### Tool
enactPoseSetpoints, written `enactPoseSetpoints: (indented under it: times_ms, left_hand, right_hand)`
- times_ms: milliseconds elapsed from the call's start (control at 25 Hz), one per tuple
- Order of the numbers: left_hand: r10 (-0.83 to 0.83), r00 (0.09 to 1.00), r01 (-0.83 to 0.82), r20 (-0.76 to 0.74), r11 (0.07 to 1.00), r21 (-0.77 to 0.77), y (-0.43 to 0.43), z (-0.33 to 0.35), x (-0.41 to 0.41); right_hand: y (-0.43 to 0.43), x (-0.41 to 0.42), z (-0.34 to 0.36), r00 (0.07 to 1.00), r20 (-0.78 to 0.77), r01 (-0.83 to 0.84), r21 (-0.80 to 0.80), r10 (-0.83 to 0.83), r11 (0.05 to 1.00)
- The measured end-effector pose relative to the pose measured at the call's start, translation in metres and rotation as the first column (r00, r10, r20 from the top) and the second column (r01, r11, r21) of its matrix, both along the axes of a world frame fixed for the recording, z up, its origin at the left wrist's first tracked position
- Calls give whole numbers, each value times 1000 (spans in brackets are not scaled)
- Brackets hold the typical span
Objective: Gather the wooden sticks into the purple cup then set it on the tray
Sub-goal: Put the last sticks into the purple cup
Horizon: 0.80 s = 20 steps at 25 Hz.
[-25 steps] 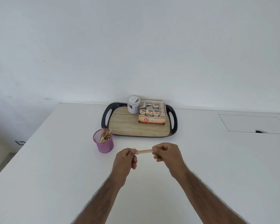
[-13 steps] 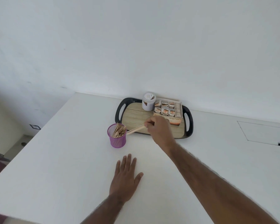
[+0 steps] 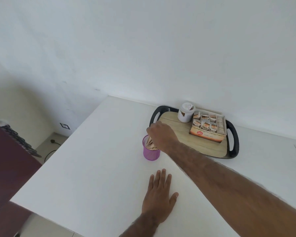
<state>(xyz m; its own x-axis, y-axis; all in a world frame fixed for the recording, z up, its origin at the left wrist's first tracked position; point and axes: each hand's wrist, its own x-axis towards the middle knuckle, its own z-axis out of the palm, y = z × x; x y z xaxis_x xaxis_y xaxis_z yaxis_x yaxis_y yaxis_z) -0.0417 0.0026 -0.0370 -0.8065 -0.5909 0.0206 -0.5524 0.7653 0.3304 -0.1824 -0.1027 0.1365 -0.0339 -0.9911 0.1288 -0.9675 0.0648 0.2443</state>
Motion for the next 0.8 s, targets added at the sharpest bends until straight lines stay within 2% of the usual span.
enactPoseSetpoints:
  times_ms: [120,240,360,440,520,600,640,720,800]
  left_hand:
    - [3,1000,-3,25,1000,8,-2,-1,0]
    - [1,1000,-1,6,1000,4,-1,-4,0]
    - [-10,1000,10,-18,1000,3,-3,-2,2]
    - [-19,998,20,-61,1000,19,-3,-2,2]
    - [41,980,-14,-194,990,139,-7,-5,7]
    - [205,905,-88,-372,947,308,-22,-4,19]
    - [300,848,-137,-437,920,367,-36,-2,26]
    - [474,740,-221,-477,841,493,-70,3,33]
    - [531,740,-243,-413,783,572,-108,14,32]
  right_hand:
    - [-12,4,-11,996,-83,-20,76,26,997]
    - [-18,5,-23,998,-40,-30,158,37,987]
    - [-17,3,-32,995,96,-13,130,0,991]
    - [-7,-4,-30,951,307,43,16,-45,999]
    - [9,-14,-31,854,515,156,-129,-68,979]
    - [34,-19,-40,706,696,364,-198,-131,910]
    - [48,-17,-49,602,778,490,-185,-177,852]
    - [75,-5,-74,380,883,675,-61,-277,735]
    - [85,14,-95,195,915,712,116,-353,693]
